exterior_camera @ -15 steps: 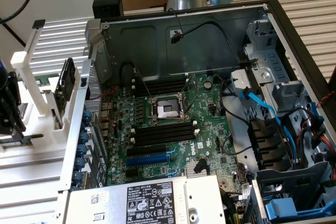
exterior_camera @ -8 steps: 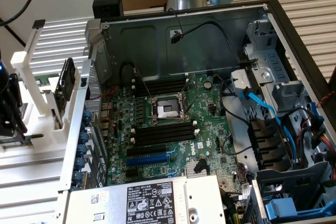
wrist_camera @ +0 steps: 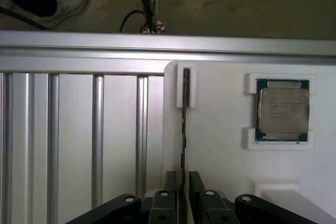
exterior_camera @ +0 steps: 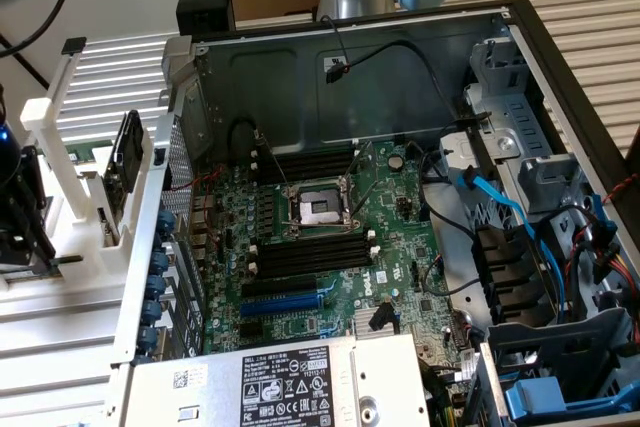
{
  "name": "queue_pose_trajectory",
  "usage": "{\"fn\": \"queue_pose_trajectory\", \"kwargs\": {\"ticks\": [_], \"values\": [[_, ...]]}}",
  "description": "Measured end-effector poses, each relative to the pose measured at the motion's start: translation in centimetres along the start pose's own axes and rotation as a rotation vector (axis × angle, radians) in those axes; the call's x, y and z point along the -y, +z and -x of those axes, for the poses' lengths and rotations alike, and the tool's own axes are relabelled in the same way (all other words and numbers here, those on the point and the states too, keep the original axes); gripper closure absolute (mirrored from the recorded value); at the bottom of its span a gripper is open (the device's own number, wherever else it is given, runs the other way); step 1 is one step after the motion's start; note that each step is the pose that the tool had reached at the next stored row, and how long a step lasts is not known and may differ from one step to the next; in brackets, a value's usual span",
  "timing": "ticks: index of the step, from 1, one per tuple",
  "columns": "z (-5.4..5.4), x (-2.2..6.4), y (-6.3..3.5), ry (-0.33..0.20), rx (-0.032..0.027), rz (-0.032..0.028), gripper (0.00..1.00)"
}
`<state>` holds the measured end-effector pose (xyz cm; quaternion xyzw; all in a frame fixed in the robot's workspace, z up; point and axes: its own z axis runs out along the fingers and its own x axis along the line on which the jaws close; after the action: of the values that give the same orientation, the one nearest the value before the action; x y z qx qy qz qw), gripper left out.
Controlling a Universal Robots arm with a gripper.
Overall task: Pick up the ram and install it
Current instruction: 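Pick up the ram and move it above insertion slot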
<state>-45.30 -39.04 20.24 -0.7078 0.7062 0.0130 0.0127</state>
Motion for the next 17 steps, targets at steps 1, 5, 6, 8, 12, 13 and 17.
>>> {"fn": "queue_pose_trajectory", "kwargs": {"ticks": [1, 5, 6, 8, 12, 13, 17], "values": [[0.0, 0.0, 0.07, 0.0, 0.0, 0.0, 0.76], [0.0, -0.1, 0.26, 0.0, 0.0001, -0.0001, 0.76], [-0.01, -0.14, 0.27, 0.0, 0.0001, 0.0, 0.76], [0.0, -0.17, 0.28, 0.0, 0.0, 0.0, 0.76], [0.02, -0.18, 0.3, 0.0, 0.0, 0.0001, 0.76], [0.02, -0.18, 0.3, 0.0, 0.0, 0.0001, 0.76], [0.03, -0.18, 0.3, 0.0, 0.0, 0.0, 0.76]]}}
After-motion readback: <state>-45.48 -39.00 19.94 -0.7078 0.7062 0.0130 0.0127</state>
